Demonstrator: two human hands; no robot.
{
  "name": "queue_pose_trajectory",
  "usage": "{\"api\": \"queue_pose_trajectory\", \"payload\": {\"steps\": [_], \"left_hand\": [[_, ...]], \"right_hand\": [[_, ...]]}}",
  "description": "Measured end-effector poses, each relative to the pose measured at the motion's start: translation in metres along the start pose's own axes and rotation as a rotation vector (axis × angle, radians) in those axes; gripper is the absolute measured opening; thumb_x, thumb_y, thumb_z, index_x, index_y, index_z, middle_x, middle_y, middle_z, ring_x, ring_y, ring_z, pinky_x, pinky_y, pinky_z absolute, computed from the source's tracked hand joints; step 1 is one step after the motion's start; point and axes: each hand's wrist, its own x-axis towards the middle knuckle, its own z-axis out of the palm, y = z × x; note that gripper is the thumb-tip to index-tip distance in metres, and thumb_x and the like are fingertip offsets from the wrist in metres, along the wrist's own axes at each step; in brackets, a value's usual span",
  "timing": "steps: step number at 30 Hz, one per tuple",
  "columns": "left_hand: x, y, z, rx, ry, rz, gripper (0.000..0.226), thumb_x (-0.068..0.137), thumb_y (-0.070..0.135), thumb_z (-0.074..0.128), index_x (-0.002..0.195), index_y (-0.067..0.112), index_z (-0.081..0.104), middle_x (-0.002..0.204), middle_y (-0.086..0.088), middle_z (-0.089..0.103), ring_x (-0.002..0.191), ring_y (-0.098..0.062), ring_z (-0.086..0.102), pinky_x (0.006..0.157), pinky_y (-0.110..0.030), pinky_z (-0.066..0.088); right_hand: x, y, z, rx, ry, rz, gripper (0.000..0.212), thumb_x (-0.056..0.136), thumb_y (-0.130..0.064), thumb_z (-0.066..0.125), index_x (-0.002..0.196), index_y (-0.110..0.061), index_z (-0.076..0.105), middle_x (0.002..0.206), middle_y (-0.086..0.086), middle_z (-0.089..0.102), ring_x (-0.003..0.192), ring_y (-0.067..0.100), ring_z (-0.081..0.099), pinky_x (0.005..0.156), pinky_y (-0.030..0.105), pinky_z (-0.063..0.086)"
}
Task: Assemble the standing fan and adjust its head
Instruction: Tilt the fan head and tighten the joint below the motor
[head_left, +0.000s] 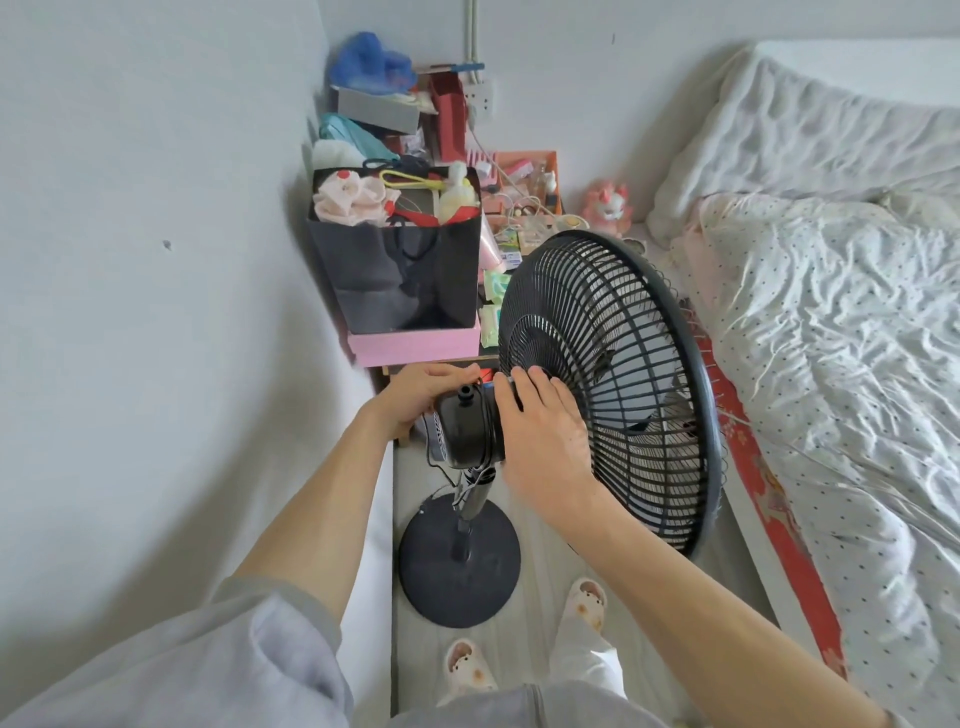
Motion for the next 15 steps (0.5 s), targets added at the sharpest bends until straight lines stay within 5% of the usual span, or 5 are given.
{"api": "queue_pose_trajectory", "payload": {"steps": [4, 8, 11, 15], "left_hand": [[0.001, -0.007, 0.001, -0.085, 0.017, -0.006, 0.056, 0.067, 0.062, 0.082, 0.095, 0.013, 0.079, 0.099, -0.010, 0.077, 0.096, -0.025, 0.069, 0.088, -0.038, 0.045], [-0.006, -0.014, 0.007, -0.225, 0.004, -0.028, 0.028, 0.091, 0.038, 0.068, 0.093, 0.010, 0.073, 0.084, -0.005, 0.074, 0.075, -0.016, 0.070, 0.064, -0.022, 0.054], [-0.010, -0.022, 0.009, -0.315, -0.015, -0.037, 0.049, 0.092, 0.043, 0.067, 0.122, 0.003, 0.067, 0.112, -0.016, 0.072, 0.097, -0.025, 0.070, 0.072, -0.027, 0.056], [-0.017, -0.024, 0.009, -0.359, -0.035, -0.064, 0.069, 0.088, 0.051, 0.069, 0.135, 0.003, 0.055, 0.129, -0.021, 0.064, 0.116, -0.036, 0.063, 0.094, -0.042, 0.053]], "right_hand": [[0.000, 0.001, 0.001, 0.011, 0.013, 0.012, 0.072, 0.064, -0.013, 0.078, 0.133, -0.006, 0.059, 0.132, 0.014, 0.062, 0.128, 0.034, 0.055, 0.112, 0.044, 0.038], [-0.001, 0.002, 0.000, 0.008, 0.034, -0.011, 0.073, 0.064, -0.013, 0.080, 0.134, -0.007, 0.059, 0.133, 0.013, 0.062, 0.129, 0.034, 0.055, 0.111, 0.044, 0.038], [-0.003, -0.002, 0.003, -0.025, 0.042, -0.004, 0.069, 0.068, -0.016, 0.080, 0.134, -0.008, 0.059, 0.132, 0.013, 0.063, 0.128, 0.033, 0.056, 0.110, 0.043, 0.040], [-0.007, -0.008, 0.007, -0.060, 0.042, -0.006, 0.070, 0.072, -0.022, 0.082, 0.136, -0.009, 0.058, 0.133, 0.015, 0.062, 0.127, 0.035, 0.056, 0.109, 0.043, 0.042]]}}
